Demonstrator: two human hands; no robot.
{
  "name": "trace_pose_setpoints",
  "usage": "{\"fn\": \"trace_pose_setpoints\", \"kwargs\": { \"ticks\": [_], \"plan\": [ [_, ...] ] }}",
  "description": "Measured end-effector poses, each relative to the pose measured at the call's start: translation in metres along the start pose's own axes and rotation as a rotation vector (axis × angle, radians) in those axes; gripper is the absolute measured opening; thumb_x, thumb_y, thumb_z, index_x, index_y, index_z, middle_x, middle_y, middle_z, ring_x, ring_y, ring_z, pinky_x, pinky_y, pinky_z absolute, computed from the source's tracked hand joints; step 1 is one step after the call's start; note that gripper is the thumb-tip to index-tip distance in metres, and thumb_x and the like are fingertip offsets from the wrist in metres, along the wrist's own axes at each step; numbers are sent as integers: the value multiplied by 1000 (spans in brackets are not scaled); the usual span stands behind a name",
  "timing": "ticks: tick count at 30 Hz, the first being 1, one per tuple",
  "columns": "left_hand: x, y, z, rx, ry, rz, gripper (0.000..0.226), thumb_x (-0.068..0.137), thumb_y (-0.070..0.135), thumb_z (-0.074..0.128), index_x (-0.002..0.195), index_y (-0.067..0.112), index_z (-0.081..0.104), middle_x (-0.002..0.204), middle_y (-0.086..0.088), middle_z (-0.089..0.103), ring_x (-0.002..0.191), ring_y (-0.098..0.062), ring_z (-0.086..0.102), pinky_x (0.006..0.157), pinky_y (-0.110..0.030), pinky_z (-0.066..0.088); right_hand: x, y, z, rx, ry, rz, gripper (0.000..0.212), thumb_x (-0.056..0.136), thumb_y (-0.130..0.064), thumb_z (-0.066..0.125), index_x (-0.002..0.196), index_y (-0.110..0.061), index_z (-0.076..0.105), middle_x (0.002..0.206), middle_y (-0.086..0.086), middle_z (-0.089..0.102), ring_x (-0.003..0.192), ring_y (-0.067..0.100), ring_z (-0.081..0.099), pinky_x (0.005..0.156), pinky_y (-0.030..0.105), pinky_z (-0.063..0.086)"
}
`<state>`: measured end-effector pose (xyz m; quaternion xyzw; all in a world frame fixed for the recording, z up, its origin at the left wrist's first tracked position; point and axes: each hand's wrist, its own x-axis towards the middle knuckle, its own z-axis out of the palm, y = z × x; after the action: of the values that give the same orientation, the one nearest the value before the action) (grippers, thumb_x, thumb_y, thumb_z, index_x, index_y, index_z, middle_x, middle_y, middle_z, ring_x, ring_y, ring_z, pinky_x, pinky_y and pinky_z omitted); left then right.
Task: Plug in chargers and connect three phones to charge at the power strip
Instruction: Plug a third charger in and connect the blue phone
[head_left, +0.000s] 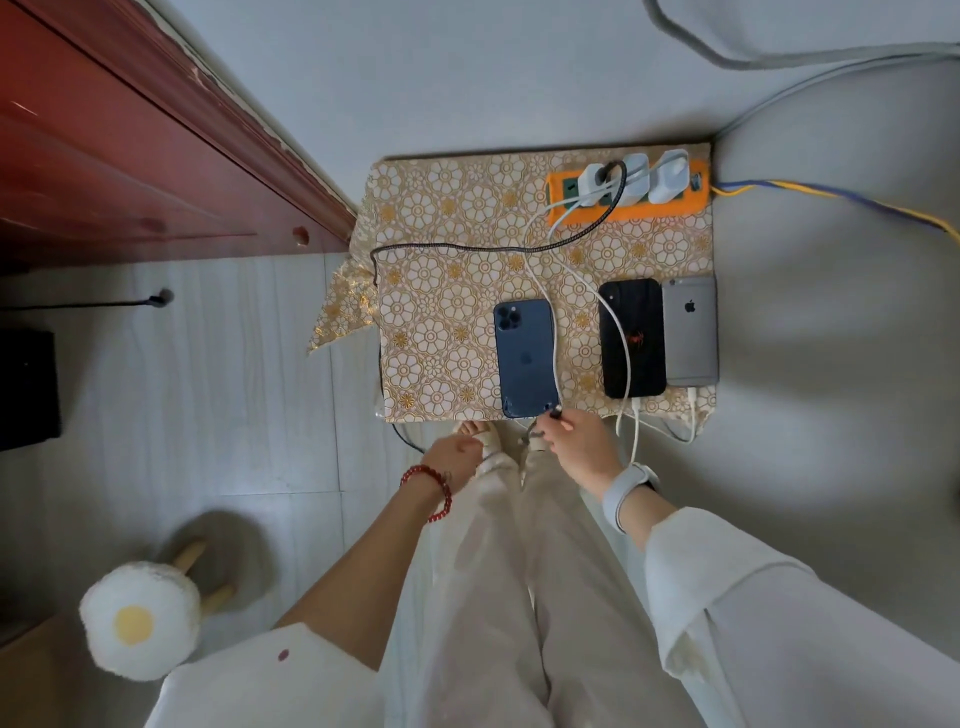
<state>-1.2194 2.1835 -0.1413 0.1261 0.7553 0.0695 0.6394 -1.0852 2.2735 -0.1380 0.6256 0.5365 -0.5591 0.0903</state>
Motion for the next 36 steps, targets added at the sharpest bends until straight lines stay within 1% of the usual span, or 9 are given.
{"fn": "trace_pose_setpoints", "kwargs": {
  "ticks": [7, 11, 12, 15, 21, 26, 28, 33, 36],
  "plan": [
    [26, 38, -6, -180, 159, 191, 36, 91, 12, 41, 126, 7, 46, 126, -8, 53, 115, -25, 50, 99, -43, 44, 25, -17, 0, 5, -19, -162, 24, 94, -12, 42, 99, 9, 53, 88, 20, 54, 81, 31, 51, 60, 25, 29],
    [39, 53, 5, -236, 177, 183, 27, 87, 3, 41, 76, 28, 47, 78, 10, 45, 78, -14, 45, 65, -23, 41, 32, -11, 0, 30, -28, -113, 24, 94, -12, 39, 110, 2, 50, 84, 4, 51, 78, 19, 48, 53, -1, 34],
    [41, 56, 8, -251, 176, 169, 23, 86, 2, 42, 79, 23, 50, 78, 7, 47, 77, -15, 45, 61, -21, 39, 33, -10, 0, 58, -27, -98, 23, 94, -13, 39, 108, 1, 52, 84, 3, 52, 75, 17, 49, 54, -2, 35],
    [44, 62, 14, -279, 184, 152, 27, 84, 4, 46, 110, -1, 52, 101, -12, 58, 90, -25, 54, 73, -30, 47, 34, -8, -1, 163, -9, -28, 22, 95, -16, 39, 97, -4, 57, 92, 1, 54, 81, 13, 51, 73, 15, 40],
    [39, 54, 4, -416, 135, 97, 26, 89, 6, 45, 109, -6, 57, 110, -20, 62, 101, -34, 60, 92, -43, 50, 29, -10, -16, 300, 58, 2, 22, 92, -22, 45, 84, -10, 61, 90, 7, 64, 80, 14, 55, 79, 34, 44],
    [33, 52, -11, -495, 153, 153, 17, 89, 4, 43, 94, 3, 59, 96, -17, 62, 81, -28, 60, 74, -37, 55, 5, -10, -11, 234, 189, -103, 26, 91, -22, 44, 69, -15, 56, 54, -5, 54, 54, 6, 55, 60, 26, 41],
    [32, 52, -16, -599, 146, 139, 16, 90, 2, 42, 86, 3, 57, 95, -17, 60, 83, -29, 60, 79, -41, 54, -6, -7, -4, 221, 121, -95, 25, 94, -21, 41, 82, -7, 58, 57, 0, 52, 49, 4, 53, 55, 25, 41],
    [26, 51, -26, -804, 157, 138, 15, 91, 1, 42, 89, 2, 56, 91, -13, 61, 64, -13, 65, 50, -18, 56, -21, -9, 9, 152, -74, -92, 30, 98, -17, 30, 112, -8, 55, 74, 3, 53, 71, 19, 53, 59, 19, 41],
    [24, 51, -28, -812, 155, 154, 14, 91, 2, 42, 99, 0, 54, 98, -15, 59, 67, -14, 63, 48, -17, 54, -22, -20, 8, 185, -143, -56, 26, 94, -19, 38, 87, -17, 63, 47, -12, 51, 48, 15, 54, 51, 20, 41]
  ]
}}
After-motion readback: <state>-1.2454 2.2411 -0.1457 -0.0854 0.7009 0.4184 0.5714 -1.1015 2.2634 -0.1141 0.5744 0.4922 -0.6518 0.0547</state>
